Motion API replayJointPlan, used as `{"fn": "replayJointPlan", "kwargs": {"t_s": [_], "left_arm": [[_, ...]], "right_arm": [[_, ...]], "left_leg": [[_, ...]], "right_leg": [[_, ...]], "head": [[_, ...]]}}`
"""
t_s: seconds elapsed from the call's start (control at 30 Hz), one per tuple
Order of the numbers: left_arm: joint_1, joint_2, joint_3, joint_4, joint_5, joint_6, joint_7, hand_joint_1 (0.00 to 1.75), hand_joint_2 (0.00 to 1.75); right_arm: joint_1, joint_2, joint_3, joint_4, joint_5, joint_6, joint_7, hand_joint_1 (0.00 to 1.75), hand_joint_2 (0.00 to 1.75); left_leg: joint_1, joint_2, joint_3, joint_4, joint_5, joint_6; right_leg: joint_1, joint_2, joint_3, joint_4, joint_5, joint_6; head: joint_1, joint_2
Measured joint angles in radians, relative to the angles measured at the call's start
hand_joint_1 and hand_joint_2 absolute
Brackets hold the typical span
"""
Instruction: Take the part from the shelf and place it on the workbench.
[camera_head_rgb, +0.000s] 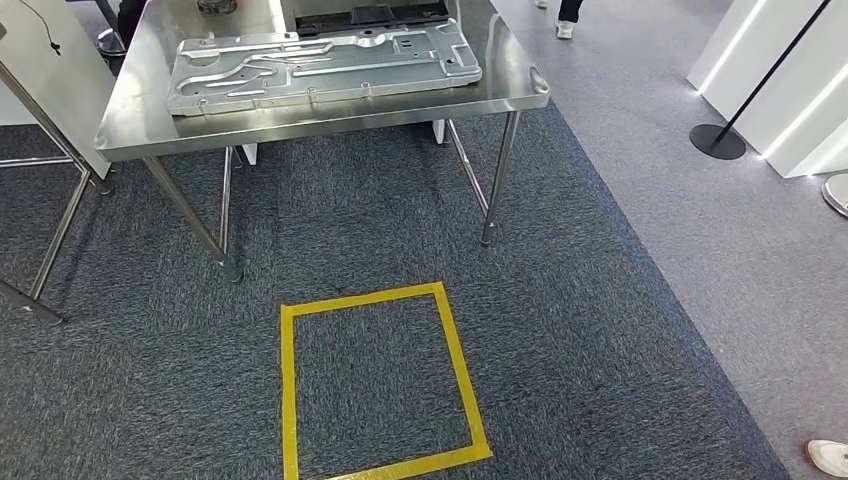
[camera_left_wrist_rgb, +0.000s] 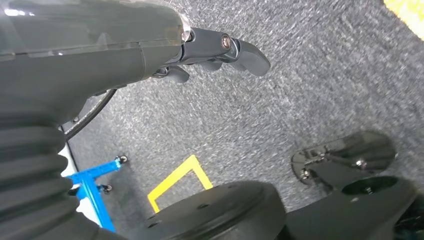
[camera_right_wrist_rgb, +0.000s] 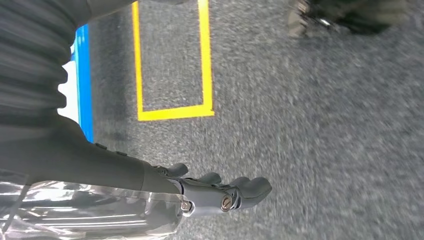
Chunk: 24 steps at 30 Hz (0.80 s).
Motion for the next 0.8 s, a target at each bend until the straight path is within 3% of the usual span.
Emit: {"fn": "replayJointPlan", "kwargs": {"t_s": [0.07,0.17,0.23,0.33,0.37,0.4,0.43,0.5,0.57,0.7,0.8], "left_arm": [[0.0,0.003,-0.027,-0.01,0.041,-0.001,0.001,0.0,1.75],[0.004,0.01,-0.069,-0.023,0.106,-0.002,0.002,0.0,1.75],[0.011,0.016,-0.097,-0.029,0.148,-0.003,0.002,0.0,1.75],[0.023,0.024,-0.137,-0.032,0.215,-0.005,0.0,0.0,1.75],[0.025,0.026,-0.151,-0.032,0.238,-0.006,-0.001,0.0,1.75],[0.028,0.028,-0.164,-0.032,0.261,-0.007,-0.001,0.0,1.75],[0.033,0.03,-0.178,-0.032,0.282,-0.008,-0.001,0.0,1.75],[0.049,0.035,-0.205,-0.032,0.322,-0.009,0.0,0.0,1.75],[0.065,0.04,-0.234,-0.032,0.364,-0.011,0.0,0.0,1.75],[0.079,0.047,-0.294,-0.034,0.451,-0.015,0.0,0.0,1.75],[0.085,0.052,-0.335,-0.039,0.505,-0.016,0.0,0.0,1.75]], "right_arm": [[0.009,0.0,0.035,0.001,-0.039,0.002,0.0,0.0,1.75],[0.025,0.0,0.089,0.001,-0.104,0.007,0.003,0.0,1.75],[0.032,0.0,0.123,0.0,-0.146,0.012,0.004,0.0,1.75],[0.036,-0.002,0.176,-0.008,-0.209,0.016,0.004,0.0,1.75],[0.037,-0.003,0.194,-0.013,-0.231,0.017,0.004,0.0,1.75],[0.037,-0.004,0.212,-0.018,-0.252,0.018,0.004,0.0,1.75],[0.037,-0.005,0.23,-0.026,-0.273,0.018,0.004,0.0,1.75],[0.035,-0.006,0.265,-0.042,-0.314,0.021,0.004,0.0,1.75],[0.035,-0.008,0.301,-0.06,-0.356,0.025,0.004,0.0,1.75],[0.038,-0.016,0.374,-0.084,-0.442,0.034,0.005,0.0,1.75],[0.049,-0.02,0.422,-0.091,-0.497,0.036,0.005,0.0,1.75]], "left_leg": [[-0.004,0.0,-0.003,0.005,-0.001,-0.008],[-0.005,0.001,-0.007,0.006,-0.001,-0.023],[-0.004,-0.001,-0.017,0.035,-0.026,-0.033],[0.001,-0.003,-0.096,0.217,-0.125,-0.044],[0.002,-0.003,-0.12,0.275,-0.146,-0.047],[0.003,-0.002,-0.127,0.3,-0.147,-0.049],[0.005,-0.002,-0.114,0.283,-0.127,-0.049],[0.008,-0.002,-0.047,0.153,-0.059,-0.047],[0.008,-0.002,0.006,0.037,-0.023,-0.041],[0.004,-0.005,0.006,0.009,-0.017,-0.017],[0.007,-0.002,0.007,0.002,-0.009,-0.002]], "right_leg": [[0.005,0.0,0.049,-0.101,0.029,-0.01],[0.008,0.0,0.052,-0.12,0.032,-0.022],[0.003,-0.002,0.053,-0.13,0.038,-0.033],[0.002,-0.006,0.05,-0.134,0.043,-0.042],[0.003,-0.008,0.049,-0.133,0.043,-0.042],[0.003,-0.01,0.05,-0.132,0.042,-0.042],[0.003,-0.01,0.05,-0.13,0.042,-0.042],[0.002,-0.007,0.052,-0.125,0.039,-0.037],[0.005,-0.005,0.048,-0.117,0.036,-0.028],[0.006,-0.006,0.038,-0.107,0.034,-0.005],[0.001,-0.003,0.005,-0.028,-0.022,0.007]], "head": [[0.0,0.0],[0.0,0.0],[0.0,0.0],[0.0,0.0],[0.0,0.0],[0.0,0.0],[0.0,0.0],[0.0,0.0],[0.0,0.0],[0.0,0.0],[0.0,0.0]]}}
